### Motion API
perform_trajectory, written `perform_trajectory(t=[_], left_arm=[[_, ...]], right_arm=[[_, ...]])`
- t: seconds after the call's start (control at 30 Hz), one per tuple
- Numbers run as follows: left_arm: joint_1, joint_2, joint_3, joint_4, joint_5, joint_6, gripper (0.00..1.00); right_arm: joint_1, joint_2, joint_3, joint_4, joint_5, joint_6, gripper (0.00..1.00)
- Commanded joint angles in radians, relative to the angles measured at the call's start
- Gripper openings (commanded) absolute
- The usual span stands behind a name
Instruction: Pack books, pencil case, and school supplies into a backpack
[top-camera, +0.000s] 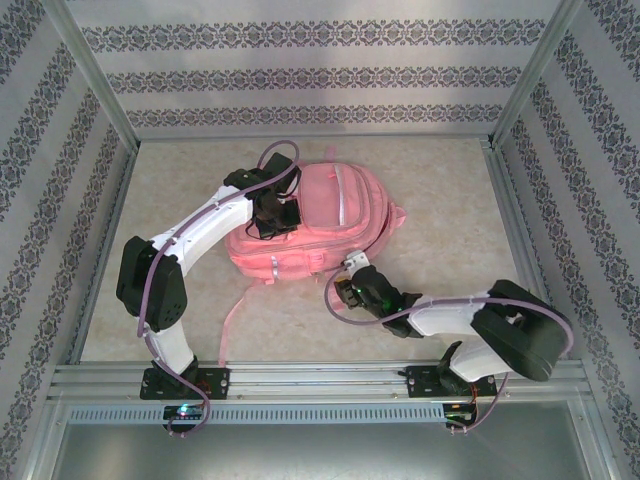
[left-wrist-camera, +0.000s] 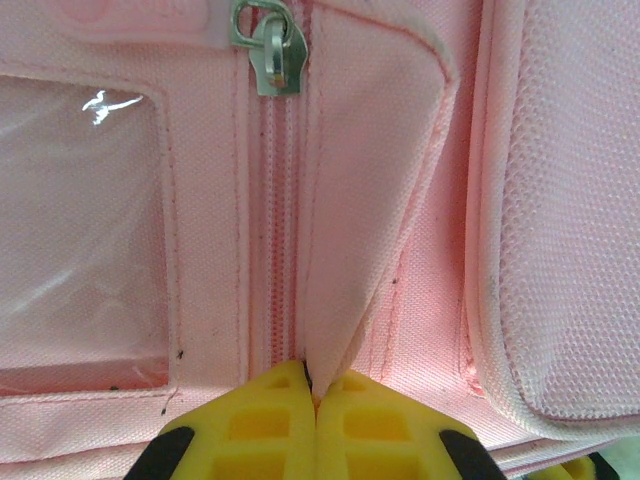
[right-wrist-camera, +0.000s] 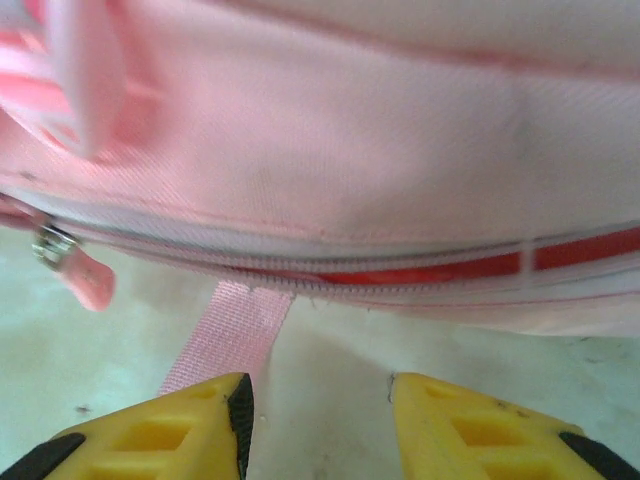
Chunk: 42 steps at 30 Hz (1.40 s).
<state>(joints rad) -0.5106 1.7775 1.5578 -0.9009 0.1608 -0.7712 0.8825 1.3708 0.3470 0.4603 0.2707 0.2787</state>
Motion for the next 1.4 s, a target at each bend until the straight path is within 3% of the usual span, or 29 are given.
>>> perform_trajectory(t=[0.0, 0.17, 0.47, 1.37], left_arm=[[0.025, -0.035, 0.033, 0.002, -0.022, -0.007, 0.0], [0.026, -0.037, 0.029, 0.019, 0.001, -0.021, 0.0], [0.025, -0.046, 0.009, 0.031, 0.029, -0.04, 0.0], [0.026, -0.049, -0.008, 0.037, 0.042, -0.051, 0.0]], right_arm=[[0.043, -0.09, -0.042, -0.056, 0.01, -0.044, 0.43], [0.063, -0.086, -0.095, 0.085, -0.069, -0.066, 0.46], [0.078, 0.191, -0.029, 0.415, -0.056, -0.082, 0.48], [0.083, 0.406, 0.123, 0.436, -0.037, 0.023, 0.42]])
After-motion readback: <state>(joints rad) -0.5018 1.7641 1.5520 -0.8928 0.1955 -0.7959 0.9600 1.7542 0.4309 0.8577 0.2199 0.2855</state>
